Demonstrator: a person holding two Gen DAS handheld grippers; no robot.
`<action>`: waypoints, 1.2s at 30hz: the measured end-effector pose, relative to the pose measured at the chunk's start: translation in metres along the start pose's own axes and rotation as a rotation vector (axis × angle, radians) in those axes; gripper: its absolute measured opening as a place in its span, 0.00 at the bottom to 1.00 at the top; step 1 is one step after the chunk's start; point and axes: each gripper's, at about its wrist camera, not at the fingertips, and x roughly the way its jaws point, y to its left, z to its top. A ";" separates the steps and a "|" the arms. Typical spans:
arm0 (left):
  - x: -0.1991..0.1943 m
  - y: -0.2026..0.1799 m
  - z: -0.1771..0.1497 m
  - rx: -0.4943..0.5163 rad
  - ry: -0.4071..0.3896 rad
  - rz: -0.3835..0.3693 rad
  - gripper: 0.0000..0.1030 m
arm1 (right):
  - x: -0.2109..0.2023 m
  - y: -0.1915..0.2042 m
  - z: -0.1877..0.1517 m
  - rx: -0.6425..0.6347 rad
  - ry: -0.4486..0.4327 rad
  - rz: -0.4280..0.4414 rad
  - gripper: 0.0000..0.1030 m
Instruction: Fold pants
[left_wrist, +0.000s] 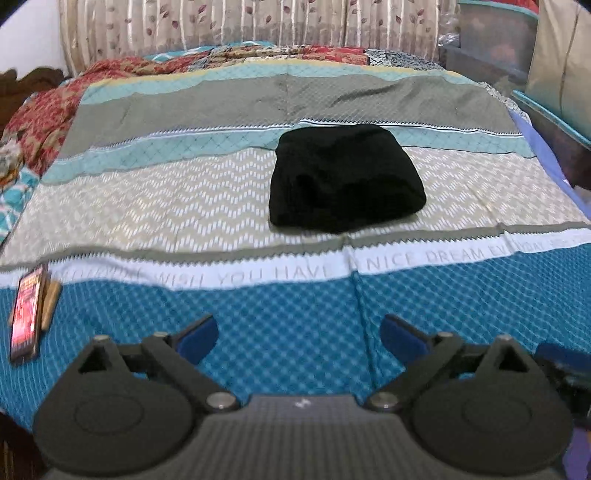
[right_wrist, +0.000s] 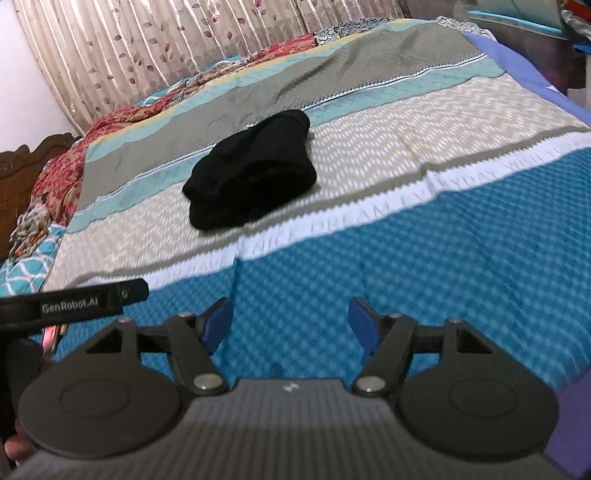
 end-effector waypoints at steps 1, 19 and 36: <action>-0.003 0.000 -0.002 -0.010 0.002 0.001 0.98 | -0.003 0.002 -0.004 0.000 0.009 0.008 0.71; -0.036 0.001 -0.020 0.001 -0.021 0.034 1.00 | -0.019 0.019 -0.022 -0.018 -0.038 0.028 0.89; -0.027 -0.004 -0.023 0.054 -0.014 0.069 1.00 | -0.016 0.009 -0.020 -0.004 -0.065 -0.007 0.91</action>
